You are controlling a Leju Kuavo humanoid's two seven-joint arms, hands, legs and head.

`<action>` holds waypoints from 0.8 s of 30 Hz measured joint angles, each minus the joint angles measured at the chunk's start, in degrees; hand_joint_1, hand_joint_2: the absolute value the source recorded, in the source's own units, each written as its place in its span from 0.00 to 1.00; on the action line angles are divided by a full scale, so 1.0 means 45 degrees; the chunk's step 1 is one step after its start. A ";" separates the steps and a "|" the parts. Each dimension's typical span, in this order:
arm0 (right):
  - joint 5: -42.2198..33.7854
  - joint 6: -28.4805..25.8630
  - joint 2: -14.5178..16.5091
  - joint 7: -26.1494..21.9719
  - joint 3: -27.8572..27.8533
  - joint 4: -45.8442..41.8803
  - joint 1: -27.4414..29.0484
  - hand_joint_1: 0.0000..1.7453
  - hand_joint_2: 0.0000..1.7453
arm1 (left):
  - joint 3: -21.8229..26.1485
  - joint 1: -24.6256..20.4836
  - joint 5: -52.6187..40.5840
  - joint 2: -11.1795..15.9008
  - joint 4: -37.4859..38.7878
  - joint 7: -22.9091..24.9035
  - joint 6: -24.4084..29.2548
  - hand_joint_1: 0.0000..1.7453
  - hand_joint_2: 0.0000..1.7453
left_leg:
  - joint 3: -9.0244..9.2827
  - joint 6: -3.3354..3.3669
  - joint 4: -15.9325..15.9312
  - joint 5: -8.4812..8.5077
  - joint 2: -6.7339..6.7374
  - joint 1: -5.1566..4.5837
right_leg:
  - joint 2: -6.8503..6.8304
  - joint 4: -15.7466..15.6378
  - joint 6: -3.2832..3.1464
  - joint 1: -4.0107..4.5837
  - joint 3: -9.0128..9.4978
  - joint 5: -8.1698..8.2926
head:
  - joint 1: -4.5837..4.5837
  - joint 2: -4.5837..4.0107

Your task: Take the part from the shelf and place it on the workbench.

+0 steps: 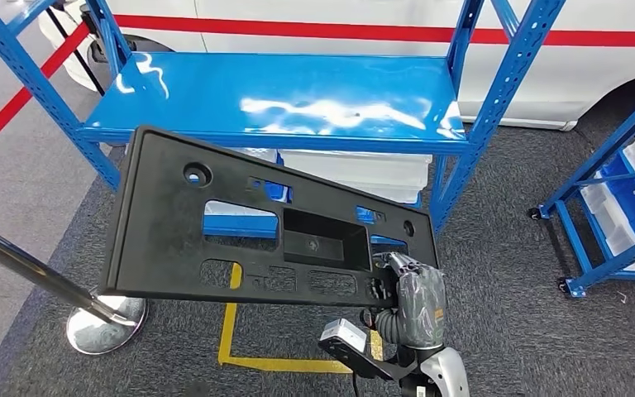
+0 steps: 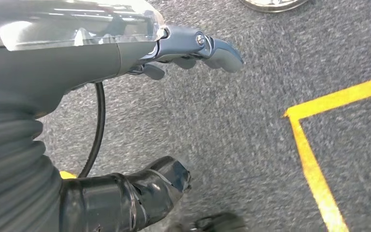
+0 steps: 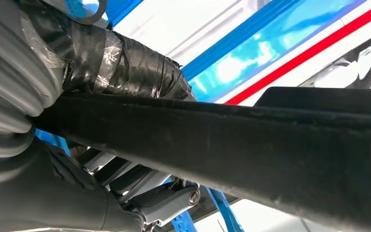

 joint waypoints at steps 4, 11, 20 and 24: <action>-0.0023 0.0000 -0.0001 0.0000 0.0000 0.0004 0.0017 1.00 1.00 | 0.0002 -0.0002 0.0000 0.0000 -0.0001 0.0002 0.0000 0.00 1.00 | 0.0688 -0.0034 0.0341 0.0219 0.0004 0.0012 | 0.0002 0.0134 0.0073 0.0013 -0.0629 0.0393 | -0.0002 -0.0002; -0.0280 -0.0004 -0.0005 -0.0092 -0.0034 -0.0009 0.0066 1.00 1.00 | 0.0001 -0.0008 0.0001 0.0000 0.0000 0.0000 0.0001 0.00 1.00 | 0.2440 0.0414 -0.2754 0.0791 -0.0019 -0.0081 | 0.0027 0.0178 0.0560 0.0033 -0.0967 0.0828 | 0.0016 -0.0001; -0.0528 -0.0005 -0.0024 -0.0185 -0.0266 -0.0012 0.0304 1.00 1.00 | 0.0002 0.0001 -0.0005 -0.0004 0.0000 -0.0007 0.0007 0.00 1.00 | 0.1468 0.0695 -0.2543 0.1434 0.0059 -0.0071 | 0.0065 0.2033 0.0662 0.0009 -0.0676 -0.0668 | 0.0024 0.0002; -0.0677 -0.0004 -0.0024 -0.0301 -0.0319 -0.0040 0.0337 1.00 1.00 | 0.0002 -0.0009 -0.0005 -0.0055 0.0000 -0.0032 0.0038 0.00 1.00 | 0.1310 0.0463 -0.2457 0.1579 0.0068 -0.0100 | 0.0067 0.0015 0.0449 0.0166 0.0521 -0.0512 | 0.0021 0.0000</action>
